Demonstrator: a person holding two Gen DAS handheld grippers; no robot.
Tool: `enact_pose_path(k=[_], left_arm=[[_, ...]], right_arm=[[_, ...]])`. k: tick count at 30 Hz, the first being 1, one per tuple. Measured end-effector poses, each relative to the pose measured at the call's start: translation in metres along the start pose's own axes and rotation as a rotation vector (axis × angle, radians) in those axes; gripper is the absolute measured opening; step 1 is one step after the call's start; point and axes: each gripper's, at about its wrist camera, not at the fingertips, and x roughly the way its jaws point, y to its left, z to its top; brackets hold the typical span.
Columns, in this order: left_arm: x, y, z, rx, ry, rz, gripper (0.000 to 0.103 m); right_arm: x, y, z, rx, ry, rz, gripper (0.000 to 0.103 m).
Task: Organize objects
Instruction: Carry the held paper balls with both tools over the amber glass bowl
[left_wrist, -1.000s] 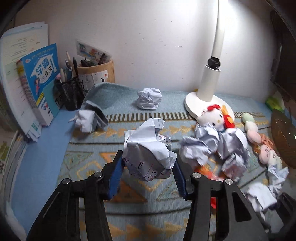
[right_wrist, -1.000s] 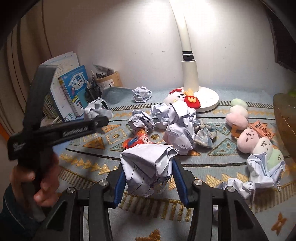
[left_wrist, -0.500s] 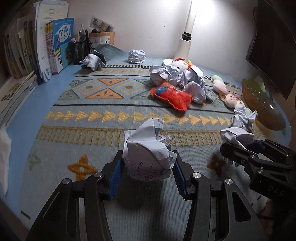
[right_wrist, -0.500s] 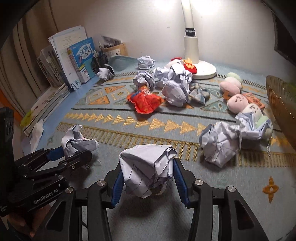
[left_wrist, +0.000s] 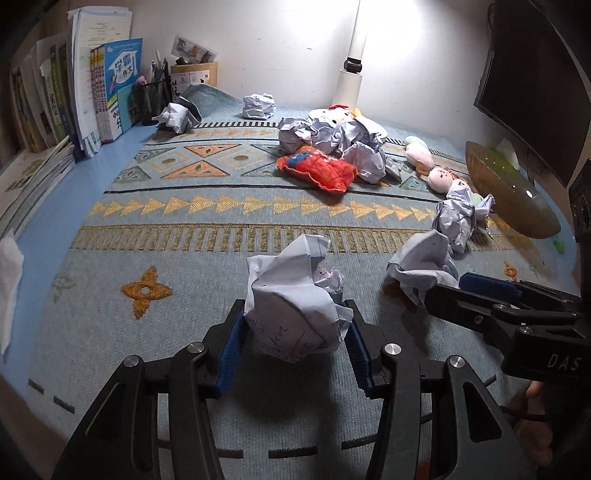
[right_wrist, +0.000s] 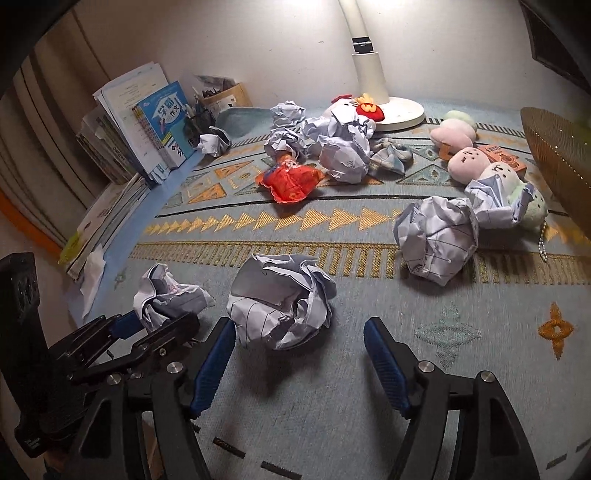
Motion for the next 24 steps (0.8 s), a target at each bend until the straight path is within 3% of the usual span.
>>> enact_pose_path(k=[4, 6, 8, 12, 18, 24], left_arm=[[-0.003, 0.003, -0.001, -0.009, -0.008, -0.008, 0.048], [-0.004, 0.006, -0.001, -0.013, -0.010, -0.002, 0.048], [-0.003, 0.009, -0.001, -0.025, -0.003, 0.000, 0.048], [-0.006, 0.013, -0.001, -0.042, -0.008, -0.012, 0.048], [-0.029, -0.015, 0.022, 0.004, -0.067, -0.049, 0.048], [-0.045, -0.095, 0.078, 0.101, -0.146, -0.160, 0.048]], right_arm=[[0.016, 0.008, 0.006, -0.021, -0.009, 0.018, 0.069], [0.019, 0.010, 0.008, -0.027, -0.031, 0.043, 0.057], [0.016, 0.016, 0.008, -0.061, -0.067, 0.039, 0.051], [-0.003, 0.019, 0.008, -0.074, -0.115, 0.053, 0.048], [-0.067, -0.006, 0.017, -0.032, -0.236, -0.001, 0.048], [-0.167, -0.079, 0.042, 0.070, -0.403, -0.170, 0.048]])
